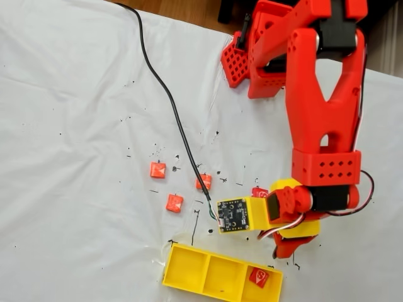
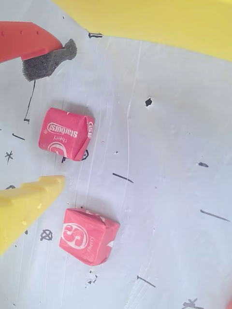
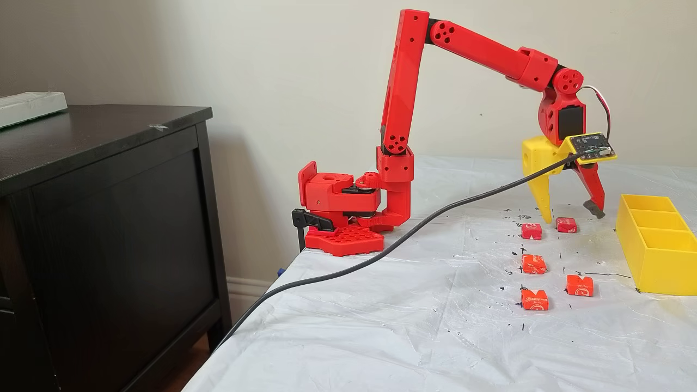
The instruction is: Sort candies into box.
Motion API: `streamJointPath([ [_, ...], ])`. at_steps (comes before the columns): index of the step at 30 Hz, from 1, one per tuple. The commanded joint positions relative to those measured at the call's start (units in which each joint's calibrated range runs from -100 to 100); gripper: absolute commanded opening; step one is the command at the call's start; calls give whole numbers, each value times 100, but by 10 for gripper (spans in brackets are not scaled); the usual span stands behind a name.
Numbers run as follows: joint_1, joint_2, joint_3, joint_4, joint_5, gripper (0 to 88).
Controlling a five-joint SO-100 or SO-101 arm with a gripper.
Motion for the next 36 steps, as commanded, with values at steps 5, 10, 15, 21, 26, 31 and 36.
streamJointPath([
  [5,-156,-4,5,-170,-10,305],
  [10,-174,174,96,-424,-24,303],
  [15,-156,369,-22,-481,-49,296],
  [21,-147,386,-4,-465,-93,1],
  [26,-147,242,14,-408,-107,1],
  [31,-84,-250,-122,-31,-107,1],
  [36,52,-1166,-341,477,-117,1],
])
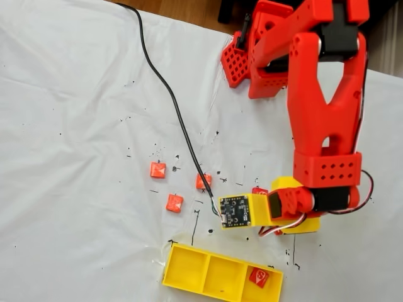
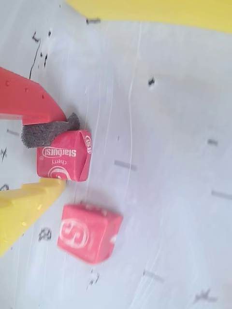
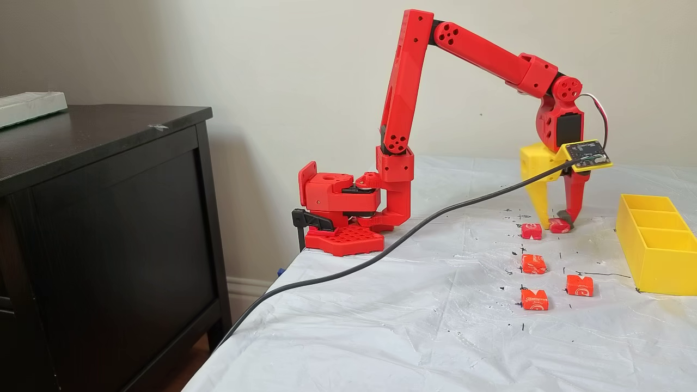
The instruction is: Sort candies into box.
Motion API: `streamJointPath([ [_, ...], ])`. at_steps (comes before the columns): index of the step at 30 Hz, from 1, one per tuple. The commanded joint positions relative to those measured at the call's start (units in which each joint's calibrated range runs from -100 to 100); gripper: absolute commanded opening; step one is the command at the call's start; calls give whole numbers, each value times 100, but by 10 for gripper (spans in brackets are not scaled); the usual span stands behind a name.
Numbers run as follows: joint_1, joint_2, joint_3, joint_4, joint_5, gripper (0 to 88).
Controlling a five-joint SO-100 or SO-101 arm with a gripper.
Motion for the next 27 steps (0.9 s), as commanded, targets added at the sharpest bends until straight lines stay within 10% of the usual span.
streamJointPath([
  [1,217,-1557,-646,564,20,1],
  [27,1494,-132,-3267,670,361,1],
])
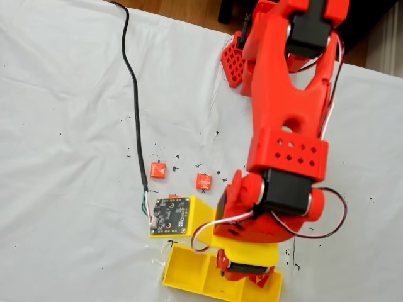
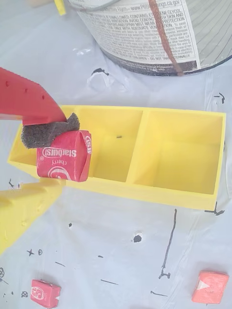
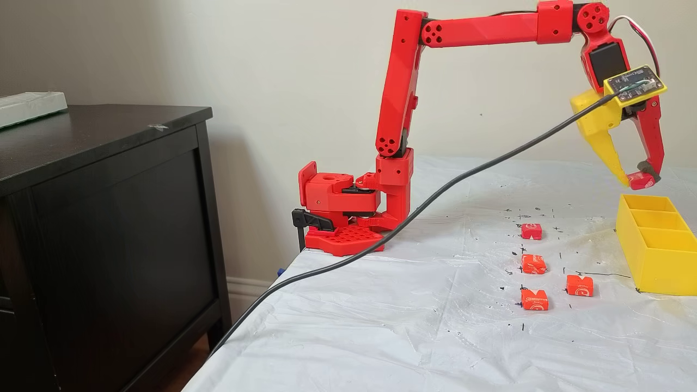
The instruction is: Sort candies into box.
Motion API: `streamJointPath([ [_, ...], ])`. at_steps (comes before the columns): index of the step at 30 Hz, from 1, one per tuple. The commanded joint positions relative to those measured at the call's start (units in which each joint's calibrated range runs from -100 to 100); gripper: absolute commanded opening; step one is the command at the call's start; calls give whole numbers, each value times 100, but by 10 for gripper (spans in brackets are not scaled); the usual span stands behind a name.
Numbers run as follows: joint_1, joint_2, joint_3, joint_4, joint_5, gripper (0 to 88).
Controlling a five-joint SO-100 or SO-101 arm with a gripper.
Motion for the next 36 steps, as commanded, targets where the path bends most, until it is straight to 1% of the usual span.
streamJointPath([
  [1,-132,-38,-580,-204,20,1],
  [21,-205,259,-735,-547,-49,1],
  [26,-259,233,-644,-588,20,1],
  [29,-259,233,-626,-629,39,119],
  [36,-277,216,-626,-572,78,344],
])
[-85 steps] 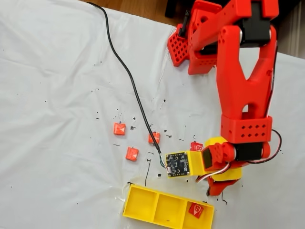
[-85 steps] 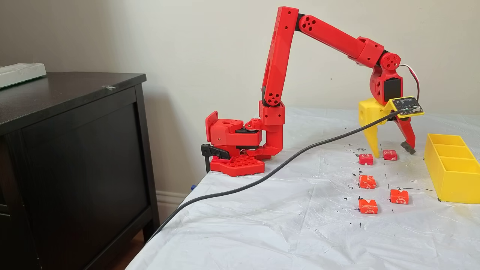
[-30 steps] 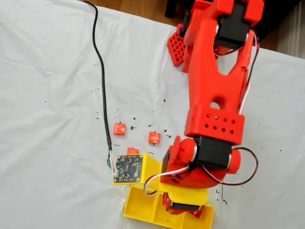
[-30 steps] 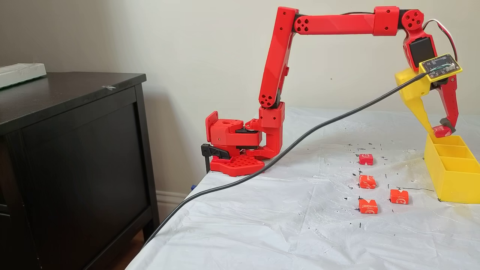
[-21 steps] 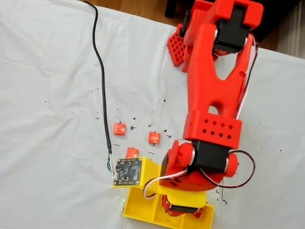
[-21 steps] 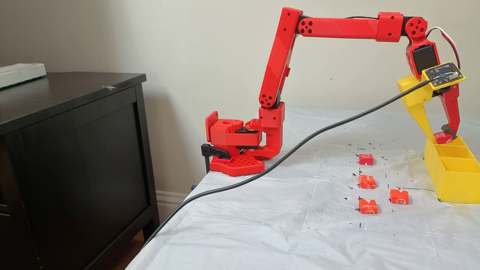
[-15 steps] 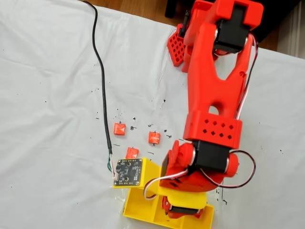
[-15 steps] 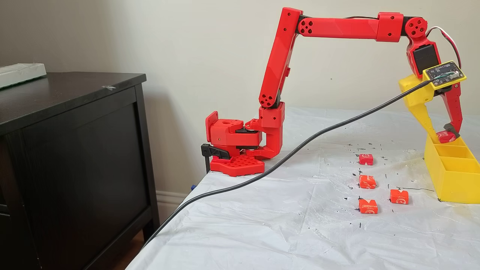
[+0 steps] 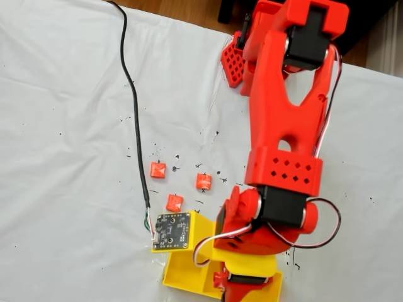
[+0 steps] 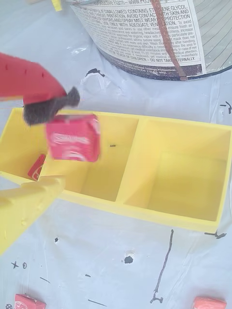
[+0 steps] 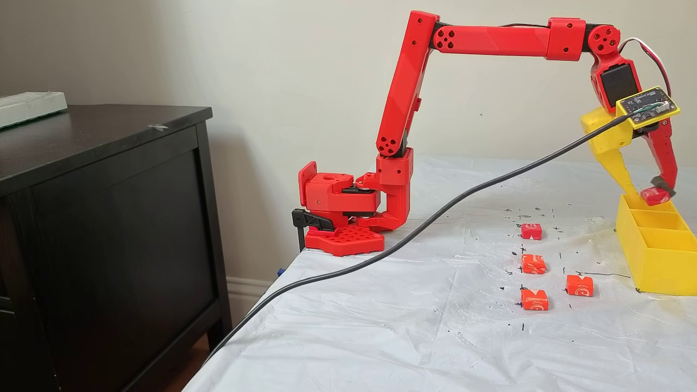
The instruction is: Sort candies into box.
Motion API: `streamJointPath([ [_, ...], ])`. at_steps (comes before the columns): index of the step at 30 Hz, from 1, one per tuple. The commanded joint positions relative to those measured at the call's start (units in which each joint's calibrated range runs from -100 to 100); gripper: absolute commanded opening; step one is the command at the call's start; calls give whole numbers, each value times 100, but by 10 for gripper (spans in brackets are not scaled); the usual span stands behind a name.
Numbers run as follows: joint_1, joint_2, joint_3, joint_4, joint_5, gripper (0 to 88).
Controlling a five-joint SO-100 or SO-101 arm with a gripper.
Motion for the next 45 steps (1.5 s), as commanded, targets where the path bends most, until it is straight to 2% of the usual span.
streamJointPath([
  [1,-171,-200,-626,-14,54,366],
  [4,-180,-234,-626,19,68,367],
  [9,-190,-310,-607,60,73,301],
  [16,-199,-488,-544,141,88,274],
  [17,-199,-513,-535,158,98,230],
  [19,-208,-581,-516,199,98,57],
  [20,-208,-615,-516,232,98,1],
  [27,-235,-870,-489,706,107,1],
  [32,-389,-1531,303,1476,220,1],
  [38,-651,-1989,1150,1697,474,6],
  [45,-642,-2074,1750,1836,645,241],
])
